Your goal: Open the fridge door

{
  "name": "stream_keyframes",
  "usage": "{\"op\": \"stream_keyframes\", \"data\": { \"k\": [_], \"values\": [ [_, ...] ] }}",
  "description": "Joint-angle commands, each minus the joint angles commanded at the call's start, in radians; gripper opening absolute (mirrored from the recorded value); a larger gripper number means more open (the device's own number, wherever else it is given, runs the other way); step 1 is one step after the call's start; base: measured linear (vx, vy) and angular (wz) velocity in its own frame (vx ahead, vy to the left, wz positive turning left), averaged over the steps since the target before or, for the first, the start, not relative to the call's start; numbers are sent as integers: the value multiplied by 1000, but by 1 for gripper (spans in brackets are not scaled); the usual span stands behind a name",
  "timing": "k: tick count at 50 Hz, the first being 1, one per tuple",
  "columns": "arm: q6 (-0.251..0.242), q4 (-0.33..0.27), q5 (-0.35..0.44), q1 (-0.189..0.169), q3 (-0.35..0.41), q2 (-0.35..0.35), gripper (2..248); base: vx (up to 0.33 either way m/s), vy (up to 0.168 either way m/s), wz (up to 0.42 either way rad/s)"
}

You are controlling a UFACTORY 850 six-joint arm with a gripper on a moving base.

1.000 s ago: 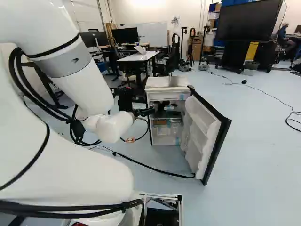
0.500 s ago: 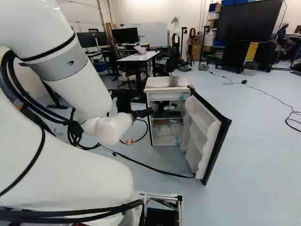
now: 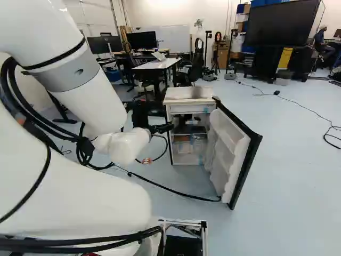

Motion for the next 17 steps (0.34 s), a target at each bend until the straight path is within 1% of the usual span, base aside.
{"op": "stream_keyframes", "data": {
  "k": [17],
  "values": [
    [0, 0, 0, 0, 0, 0, 247, 0, 0, 0]
  ]
}}
